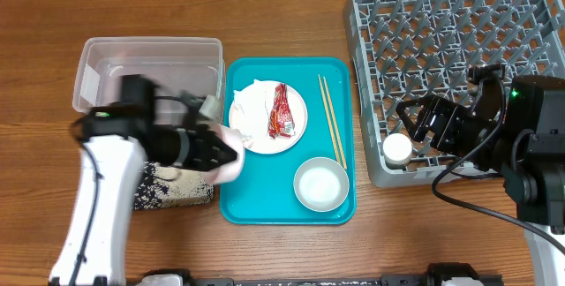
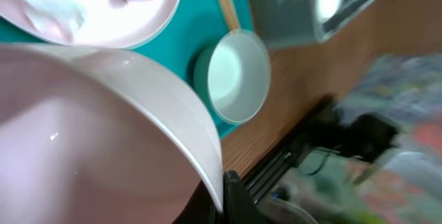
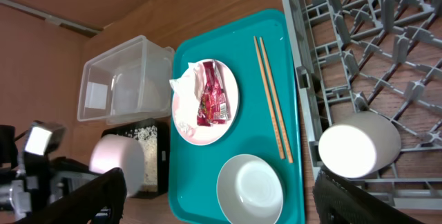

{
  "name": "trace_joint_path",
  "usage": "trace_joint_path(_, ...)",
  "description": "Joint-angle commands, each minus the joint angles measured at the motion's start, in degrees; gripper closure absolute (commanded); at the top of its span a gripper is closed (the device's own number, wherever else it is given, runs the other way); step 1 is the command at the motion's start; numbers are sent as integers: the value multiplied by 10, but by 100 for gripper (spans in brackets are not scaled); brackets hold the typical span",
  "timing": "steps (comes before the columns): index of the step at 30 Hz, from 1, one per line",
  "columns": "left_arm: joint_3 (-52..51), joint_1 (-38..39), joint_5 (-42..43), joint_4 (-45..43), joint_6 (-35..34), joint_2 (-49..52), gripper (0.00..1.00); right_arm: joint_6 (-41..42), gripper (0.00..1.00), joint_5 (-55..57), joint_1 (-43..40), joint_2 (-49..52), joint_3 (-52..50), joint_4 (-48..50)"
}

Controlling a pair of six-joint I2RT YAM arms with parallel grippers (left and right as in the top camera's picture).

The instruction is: Sort waste into correct bins and load items into the dishwasher

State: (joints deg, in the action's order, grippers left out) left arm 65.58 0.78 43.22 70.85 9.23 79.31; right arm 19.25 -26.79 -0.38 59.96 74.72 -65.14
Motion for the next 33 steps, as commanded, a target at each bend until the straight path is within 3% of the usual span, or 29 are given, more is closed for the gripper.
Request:
trace_joint_path(1, 4, 132, -223, -24, -241, -16, 96, -6, 12, -3, -2, -2, 11, 3)
trace_joint_path(5, -11, 294, -386, -66, -371, 16, 96, -6, 12, -3, -2, -2, 11, 3)
trace_joint_path(8, -15, 369, -469, -78, -442, 57, 95, -6, 12, -3, -2, -2, 11, 3)
trace_joint_path(16, -14, 403, -459, -128, -457, 143, 94, -6, 12, -3, -2, -2, 11, 3)
trace_joint_path(18, -11, 399, -459, -128, -456, 144, 70, -6, 12, -3, -2, -2, 11, 3)
trace_joint_path(19, -5, 396, -457, -122, -456, 142, 38, -6, 12, -3, -2, -2, 11, 3)
trace_joint_path(20, 5, 392, -456, -111, -454, 140, 14, -6, 12, -3, -2, -2, 11, 3)
trace_joint_path(21, 18, 386, -455, -97, -452, 138, 8, -6, 12, -3, -2, -2, 11, 3)
trace_joint_path(26, 106, 353, -467, -63, -417, 128, 0, -6, 12, -3, -2, -2, 11, 3)
trace_joint_path(33, 124, 327, -500, -214, -338, 153, 20, -6, 12, -3, -2, -2, 11, 3)
